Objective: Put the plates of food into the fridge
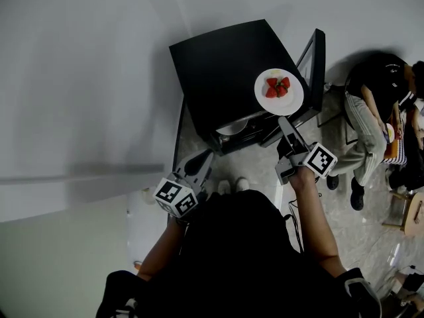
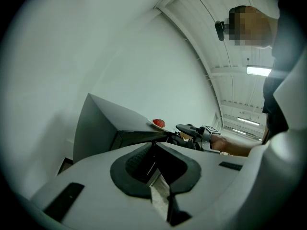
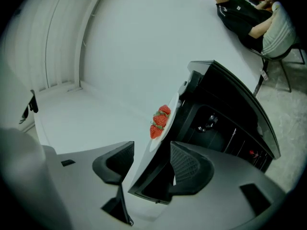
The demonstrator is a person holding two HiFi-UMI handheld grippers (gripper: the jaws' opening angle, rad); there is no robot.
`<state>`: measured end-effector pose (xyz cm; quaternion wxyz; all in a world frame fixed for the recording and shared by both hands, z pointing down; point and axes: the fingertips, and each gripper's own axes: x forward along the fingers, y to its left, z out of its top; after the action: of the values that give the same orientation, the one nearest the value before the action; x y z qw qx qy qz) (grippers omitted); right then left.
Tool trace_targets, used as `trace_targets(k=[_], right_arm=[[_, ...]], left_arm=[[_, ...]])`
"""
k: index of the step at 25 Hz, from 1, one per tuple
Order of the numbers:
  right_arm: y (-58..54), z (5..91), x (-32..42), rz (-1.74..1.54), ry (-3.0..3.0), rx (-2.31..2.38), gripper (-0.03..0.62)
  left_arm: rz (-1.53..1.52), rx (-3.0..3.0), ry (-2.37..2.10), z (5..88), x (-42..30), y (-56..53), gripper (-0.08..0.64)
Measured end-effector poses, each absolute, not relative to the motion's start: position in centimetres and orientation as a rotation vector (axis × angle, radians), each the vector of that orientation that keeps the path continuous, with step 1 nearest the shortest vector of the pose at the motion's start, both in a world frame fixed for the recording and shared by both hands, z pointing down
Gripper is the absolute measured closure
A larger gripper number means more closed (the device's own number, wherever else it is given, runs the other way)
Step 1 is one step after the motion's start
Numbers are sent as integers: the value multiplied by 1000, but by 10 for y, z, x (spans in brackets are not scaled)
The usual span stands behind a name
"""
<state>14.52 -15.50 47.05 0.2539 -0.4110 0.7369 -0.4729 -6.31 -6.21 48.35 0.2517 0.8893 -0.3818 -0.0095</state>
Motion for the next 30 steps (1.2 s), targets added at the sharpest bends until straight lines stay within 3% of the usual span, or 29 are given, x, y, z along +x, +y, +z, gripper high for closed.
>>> trace_targets(k=[7, 8, 10, 11, 30], right_arm=[[-170, 476, 156, -1327, 1920, -1114, 349], [-172, 478, 158, -1346, 1881, -1099, 369], [-176, 480, 163, -1366, 1804, -1075, 511], [-178, 481, 165, -1370, 1782, -1071, 526], [-168, 487, 162, -1503, 1625, -935, 548]], left_arm=[[-19, 2410, -1045, 484, -70, -62, 536], [-21, 2406, -1046, 484, -71, -62, 537], [-17, 2401, -1045, 485, -71, -62, 537], [-12, 2400, -1044, 485, -71, -62, 537], [-30, 2378, -1074, 484, -73, -59, 537]])
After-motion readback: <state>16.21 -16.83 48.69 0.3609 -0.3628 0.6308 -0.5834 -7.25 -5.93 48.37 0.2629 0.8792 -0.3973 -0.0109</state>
